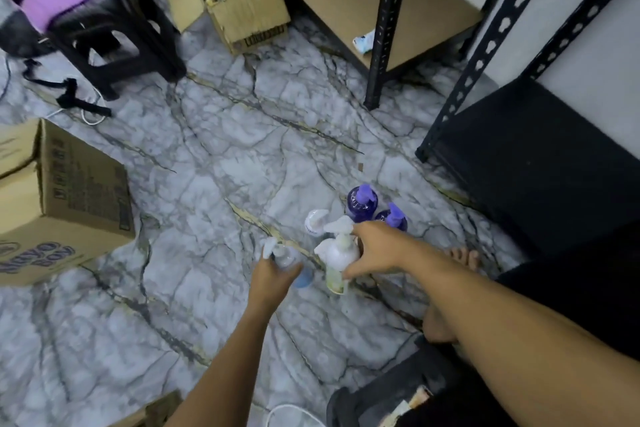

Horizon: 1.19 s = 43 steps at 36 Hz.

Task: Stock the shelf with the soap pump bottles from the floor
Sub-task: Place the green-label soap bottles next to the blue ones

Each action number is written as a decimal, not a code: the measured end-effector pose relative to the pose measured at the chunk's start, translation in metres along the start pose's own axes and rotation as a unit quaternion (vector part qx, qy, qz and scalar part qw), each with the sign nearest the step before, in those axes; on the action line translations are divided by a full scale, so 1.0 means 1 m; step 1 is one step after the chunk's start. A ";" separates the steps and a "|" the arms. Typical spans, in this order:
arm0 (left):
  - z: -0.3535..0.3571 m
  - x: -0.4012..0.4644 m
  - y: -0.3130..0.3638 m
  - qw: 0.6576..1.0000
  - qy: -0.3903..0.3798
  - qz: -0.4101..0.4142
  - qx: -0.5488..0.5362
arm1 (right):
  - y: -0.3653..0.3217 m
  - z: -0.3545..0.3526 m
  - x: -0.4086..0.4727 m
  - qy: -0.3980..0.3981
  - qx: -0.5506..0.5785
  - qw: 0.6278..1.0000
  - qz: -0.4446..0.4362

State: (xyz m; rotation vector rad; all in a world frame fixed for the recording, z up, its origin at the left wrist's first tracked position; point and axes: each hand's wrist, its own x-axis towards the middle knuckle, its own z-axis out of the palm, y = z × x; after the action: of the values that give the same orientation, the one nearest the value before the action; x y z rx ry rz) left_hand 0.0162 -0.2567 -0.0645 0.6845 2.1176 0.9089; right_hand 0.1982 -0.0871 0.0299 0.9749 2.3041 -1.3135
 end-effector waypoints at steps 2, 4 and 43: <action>-0.006 -0.003 0.010 1.000 0.012 0.017 -0.014 | -0.004 -0.008 -0.008 0.013 0.020 1.000 0.005; -0.013 -0.008 0.024 0.999 0.020 0.028 -0.018 | -0.008 -0.015 -0.017 0.031 0.039 0.999 0.008; -0.017 -0.123 0.521 0.842 -0.045 0.498 -0.203 | -0.094 -0.293 -0.347 0.655 0.125 0.728 -0.158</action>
State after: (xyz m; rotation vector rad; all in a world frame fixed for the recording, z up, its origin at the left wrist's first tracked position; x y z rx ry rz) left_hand 0.1710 -0.0303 0.3955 1.5910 1.3054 1.7478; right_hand 0.3994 -0.0115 0.4405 2.2104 3.4373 -1.1839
